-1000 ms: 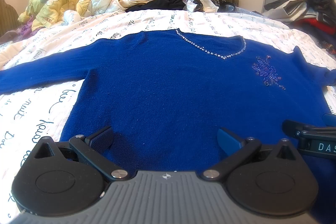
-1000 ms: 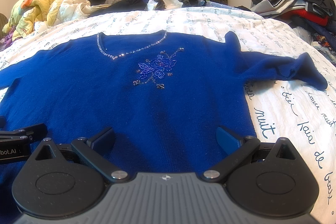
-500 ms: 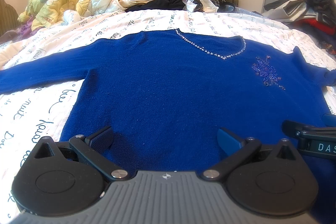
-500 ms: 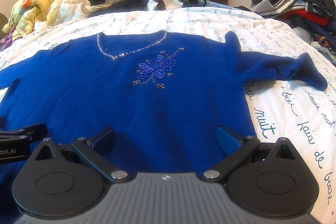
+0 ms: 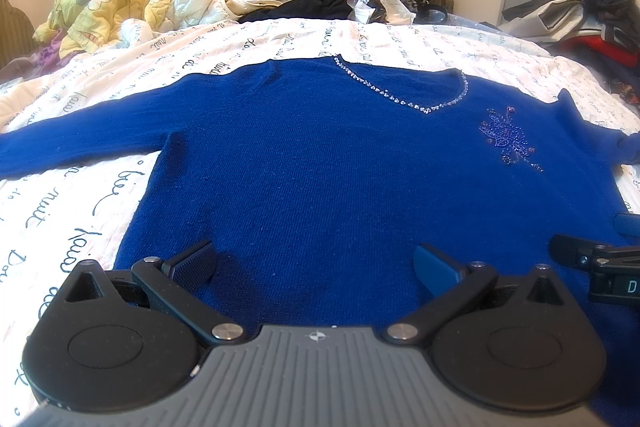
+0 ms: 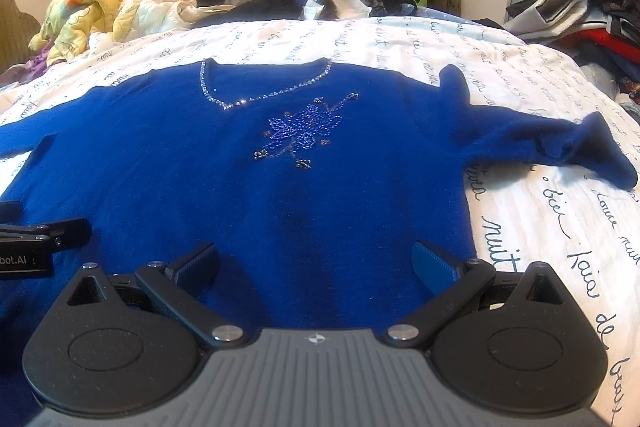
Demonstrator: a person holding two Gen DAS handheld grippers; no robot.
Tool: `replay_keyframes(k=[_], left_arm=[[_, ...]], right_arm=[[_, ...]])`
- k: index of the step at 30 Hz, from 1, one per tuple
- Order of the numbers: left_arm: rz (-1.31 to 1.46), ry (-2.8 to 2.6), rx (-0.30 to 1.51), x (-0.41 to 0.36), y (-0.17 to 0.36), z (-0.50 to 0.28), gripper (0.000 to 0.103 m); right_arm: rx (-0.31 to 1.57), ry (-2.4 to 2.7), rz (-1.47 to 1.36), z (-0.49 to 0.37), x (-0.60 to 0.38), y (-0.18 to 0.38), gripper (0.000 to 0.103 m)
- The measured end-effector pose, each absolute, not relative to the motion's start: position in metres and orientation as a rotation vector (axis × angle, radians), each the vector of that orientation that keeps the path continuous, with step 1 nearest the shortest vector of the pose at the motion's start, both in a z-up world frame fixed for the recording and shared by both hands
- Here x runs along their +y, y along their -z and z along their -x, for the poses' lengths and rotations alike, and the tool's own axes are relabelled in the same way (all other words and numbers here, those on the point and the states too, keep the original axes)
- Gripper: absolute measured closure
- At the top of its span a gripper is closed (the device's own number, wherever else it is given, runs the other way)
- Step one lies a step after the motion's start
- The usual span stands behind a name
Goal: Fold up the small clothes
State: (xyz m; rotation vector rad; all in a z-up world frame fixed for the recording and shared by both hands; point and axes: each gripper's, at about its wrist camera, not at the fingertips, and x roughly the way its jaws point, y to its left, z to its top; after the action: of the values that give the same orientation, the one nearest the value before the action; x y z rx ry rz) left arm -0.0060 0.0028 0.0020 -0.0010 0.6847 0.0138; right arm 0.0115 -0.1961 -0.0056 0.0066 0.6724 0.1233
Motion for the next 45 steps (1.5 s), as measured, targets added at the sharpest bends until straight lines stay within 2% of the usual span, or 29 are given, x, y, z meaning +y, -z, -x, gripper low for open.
replay_keyframes(k=[11,19,24,45], left_arm=[[0.000,-0.012,0.685,0.000,-0.001,0.005,0.000],[0.000,-0.011,0.684,0.000,-0.001,0.005,0.000],[0.000,-0.011,0.684,0.000,-0.001,0.005,0.000],[0.001,-0.011,0.684,0.001,-0.001,0.006,0.000]], right_arm=[[0.667,-0.242,0.047,-0.003,-0.215,0.003,0.000],[0.737,-0.106,0.012,-0.014,-0.195,-0.003,0.000],[0.680,-0.080,-0.004,-0.013,-0.194,0.005,0.000],[0.684,-0.081,-0.005,-0.013,-0.197,0.004,0.000]])
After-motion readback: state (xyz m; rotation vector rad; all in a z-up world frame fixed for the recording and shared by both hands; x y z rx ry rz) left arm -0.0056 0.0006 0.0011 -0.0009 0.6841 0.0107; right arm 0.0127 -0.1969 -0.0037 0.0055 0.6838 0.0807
